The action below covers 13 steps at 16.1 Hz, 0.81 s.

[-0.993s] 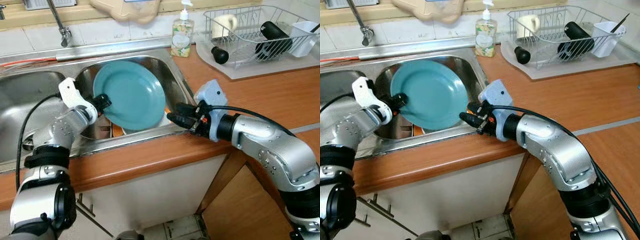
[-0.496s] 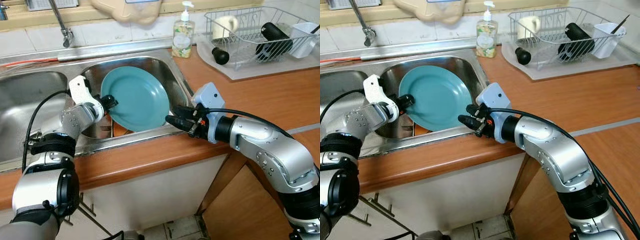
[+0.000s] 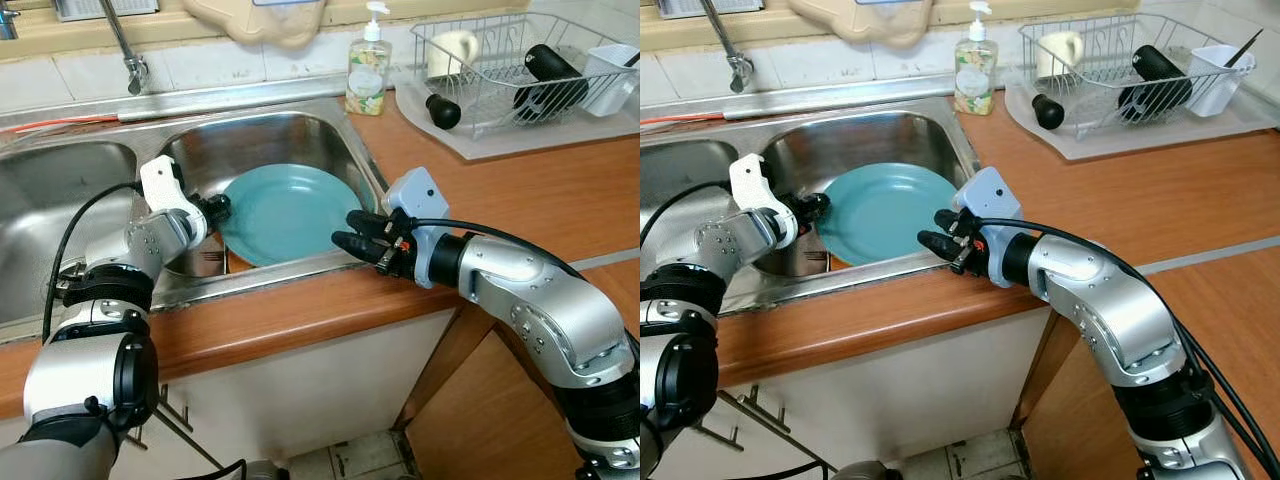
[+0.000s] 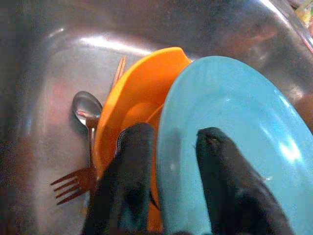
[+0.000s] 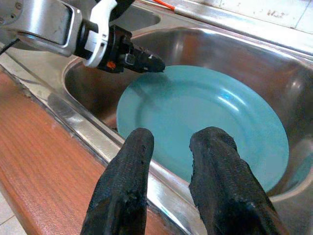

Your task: Kitchen organization

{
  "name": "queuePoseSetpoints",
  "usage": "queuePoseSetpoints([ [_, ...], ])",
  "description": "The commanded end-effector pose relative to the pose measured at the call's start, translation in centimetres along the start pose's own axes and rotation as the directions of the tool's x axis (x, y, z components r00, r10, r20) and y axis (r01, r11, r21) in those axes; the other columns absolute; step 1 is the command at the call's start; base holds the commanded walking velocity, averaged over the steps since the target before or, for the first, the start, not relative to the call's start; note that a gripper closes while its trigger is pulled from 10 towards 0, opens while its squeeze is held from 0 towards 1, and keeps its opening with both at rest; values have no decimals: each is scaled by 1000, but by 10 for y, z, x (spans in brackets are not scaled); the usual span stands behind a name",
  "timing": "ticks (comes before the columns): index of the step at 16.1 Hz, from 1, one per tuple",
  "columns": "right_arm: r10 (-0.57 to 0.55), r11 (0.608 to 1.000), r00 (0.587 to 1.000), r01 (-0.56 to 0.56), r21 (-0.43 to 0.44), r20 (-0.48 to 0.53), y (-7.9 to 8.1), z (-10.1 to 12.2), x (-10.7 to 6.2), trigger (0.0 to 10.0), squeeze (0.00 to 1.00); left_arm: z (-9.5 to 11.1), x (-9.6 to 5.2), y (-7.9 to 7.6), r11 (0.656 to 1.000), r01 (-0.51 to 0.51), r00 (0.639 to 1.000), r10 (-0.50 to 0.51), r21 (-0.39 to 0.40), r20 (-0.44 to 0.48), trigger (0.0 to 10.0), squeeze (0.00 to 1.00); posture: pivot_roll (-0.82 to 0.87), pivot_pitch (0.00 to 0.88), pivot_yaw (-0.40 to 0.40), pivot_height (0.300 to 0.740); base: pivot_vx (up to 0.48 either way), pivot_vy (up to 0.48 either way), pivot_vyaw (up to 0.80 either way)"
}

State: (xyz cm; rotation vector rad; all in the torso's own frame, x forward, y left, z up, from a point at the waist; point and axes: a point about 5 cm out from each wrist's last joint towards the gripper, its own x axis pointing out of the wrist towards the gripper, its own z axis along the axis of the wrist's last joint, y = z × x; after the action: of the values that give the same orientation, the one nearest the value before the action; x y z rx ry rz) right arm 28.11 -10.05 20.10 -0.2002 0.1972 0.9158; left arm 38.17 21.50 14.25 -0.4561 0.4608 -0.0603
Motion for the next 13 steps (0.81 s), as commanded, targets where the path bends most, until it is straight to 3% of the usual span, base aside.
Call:
queuePoseSetpoints([
  [1, -31, 999, 1000, 31, 22, -6, -5, 0, 0, 10000, 0, 8, -2, 3, 999, -10, 1000, 10, 42, 15, 10000, 1000, -37, 0, 96, 740, 0, 0, 0],
  [2, -105, 991, 994, 106, 88, -13, -13, -2, -1, 10000, 722, 11, -4, 3, 992, -8, 999, 4, 122, 35, 10000, 1000, -37, 0, 96, 740, 0, 0, 0],
  [3, -133, 981, 991, 134, 142, -18, -17, -3, -1, 10000, 1000, 14, -5, 3, 986, -8, 998, -3, 166, 62, 10000, 1000, -37, 0, 96, 740, 0, 0, 0],
  [4, -188, 973, 982, 184, 142, 19, -23, 1, -4, 10000, 1000, 23, -10, 4, 958, -41, 988, -4, 285, 156, 10000, 1000, -38, 0, 98, 740, 0, 0, 0],
  [7, -317, 947, 939, 306, 97, 130, -29, 10, -6, 10000, 1000, 40, -24, 0, 912, -68, 945, -71, 405, 319, 10000, 1000, -37, 0, 87, 740, 0, 0, 0],
  [8, -349, 936, 927, 337, 101, 135, -30, 10, -6, 10000, 1000, 45, -29, -3, 895, -86, 919, -98, 437, 381, 10000, 1000, -34, 0, 84, 740, 0, 0, 0],
  [9, -414, 906, 901, 394, 154, 132, -29, 9, -6, 10000, 1000, 49, -43, -11, 860, -97, 868, -173, 500, 465, 10000, 1000, -34, 0, 82, 740, 0, 0, 0],
  [10, -433, 899, 890, 416, 133, 144, -28, 10, -6, 10000, 1000, 45, -48, -14, 856, -97, 887, -156, 507, 434, 10000, 1000, -34, 0, 80, 740, 0, 0, 800],
  [11, -447, 893, 881, 432, 126, 155, -28, 11, -6, 10000, 1000, 42, -51, -18, 873, -64, 887, -172, 483, 429, 10000, 1000, -34, 0, 80, 740, 0, 0, 800],
  [12, -475, 880, 861, 461, 120, 179, -25, 11, -6, 10000, 1000, 36, -61, -25, 868, -65, 863, -198, 491, 464, 10000, 910, -36, 0, 83, 740, 0, 0, 800],
  [13, -482, 876, 856, 468, 117, 186, -24, 10, -6, 10000, 1000, 34, -64, -27, 859, -75, 851, -209, 506, 482, 10000, 910, -36, 0, 83, 740, 0, 0, 800],
])
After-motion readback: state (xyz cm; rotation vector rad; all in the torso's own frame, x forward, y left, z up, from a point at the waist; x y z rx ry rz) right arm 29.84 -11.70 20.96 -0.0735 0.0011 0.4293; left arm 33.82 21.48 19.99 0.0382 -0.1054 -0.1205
